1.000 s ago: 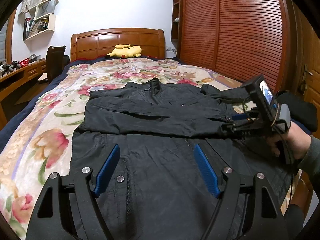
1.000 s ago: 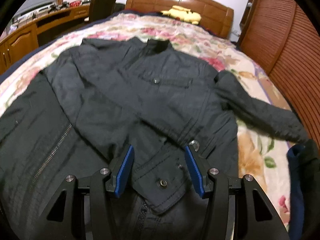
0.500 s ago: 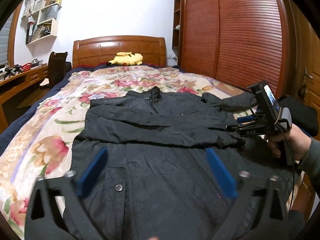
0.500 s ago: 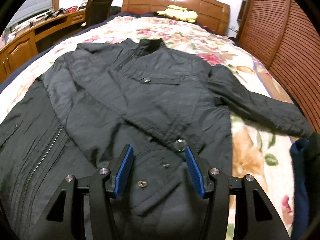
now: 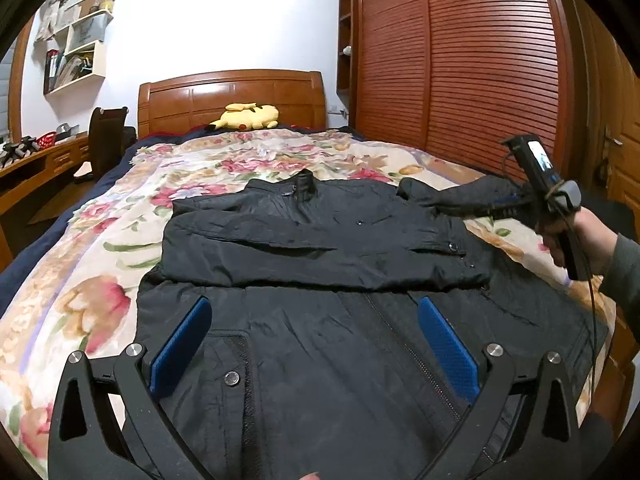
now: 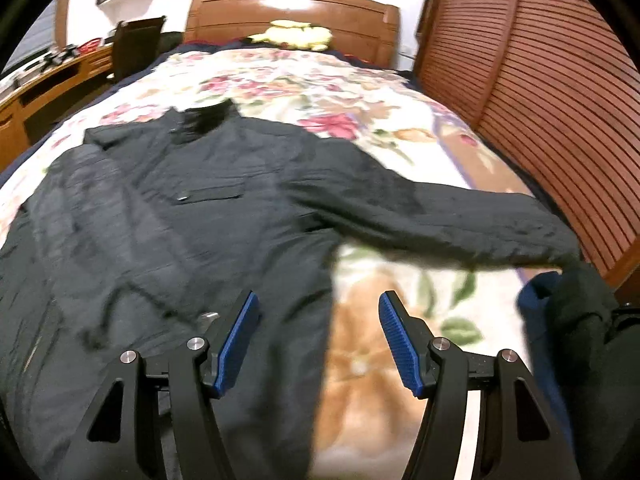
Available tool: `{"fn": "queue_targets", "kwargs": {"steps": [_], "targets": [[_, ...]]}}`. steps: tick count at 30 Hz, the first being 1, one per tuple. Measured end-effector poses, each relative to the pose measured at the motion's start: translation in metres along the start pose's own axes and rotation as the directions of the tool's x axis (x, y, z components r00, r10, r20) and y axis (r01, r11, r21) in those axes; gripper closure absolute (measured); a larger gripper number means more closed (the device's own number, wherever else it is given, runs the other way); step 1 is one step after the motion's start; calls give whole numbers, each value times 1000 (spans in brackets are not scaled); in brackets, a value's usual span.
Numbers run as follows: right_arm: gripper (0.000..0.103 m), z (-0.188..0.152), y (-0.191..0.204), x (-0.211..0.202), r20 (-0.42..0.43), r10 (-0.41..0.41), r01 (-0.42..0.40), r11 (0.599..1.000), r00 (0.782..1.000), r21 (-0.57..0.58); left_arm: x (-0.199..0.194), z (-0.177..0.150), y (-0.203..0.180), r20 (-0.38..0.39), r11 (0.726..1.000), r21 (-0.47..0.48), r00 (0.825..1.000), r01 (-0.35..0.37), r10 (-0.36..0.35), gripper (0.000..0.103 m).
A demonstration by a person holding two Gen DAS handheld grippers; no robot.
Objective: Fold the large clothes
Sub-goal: 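Move the right tool to the other sleeve and grasp its cuff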
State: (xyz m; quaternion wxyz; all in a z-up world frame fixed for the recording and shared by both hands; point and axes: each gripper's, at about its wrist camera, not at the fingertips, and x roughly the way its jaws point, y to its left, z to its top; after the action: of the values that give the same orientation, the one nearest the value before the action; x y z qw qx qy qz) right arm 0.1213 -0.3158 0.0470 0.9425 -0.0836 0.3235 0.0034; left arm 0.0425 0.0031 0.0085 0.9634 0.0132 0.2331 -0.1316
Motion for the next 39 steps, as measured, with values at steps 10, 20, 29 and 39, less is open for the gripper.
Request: {"fn": "queue_targets", "kwargs": {"steps": [10,20,29,39], "targets": [[22,23,-40,48,-23,-51,54,988,998,142,20,3,2,-36,1000,-12,999,27,-28,0],[22,39,-68,111,-65,-64,81,950,996,303,31,2,8,-75,999,-30,996,39,-41,0],[22,45,-91,142,-55,-55,73,908,997,413,36,0,1,-95,999,-2,995,36,-36,0],[68,49,-86,165,-101,-136,163,926,986,342,39,0,0,-108,999,-2,994,35,-35,0]]}}
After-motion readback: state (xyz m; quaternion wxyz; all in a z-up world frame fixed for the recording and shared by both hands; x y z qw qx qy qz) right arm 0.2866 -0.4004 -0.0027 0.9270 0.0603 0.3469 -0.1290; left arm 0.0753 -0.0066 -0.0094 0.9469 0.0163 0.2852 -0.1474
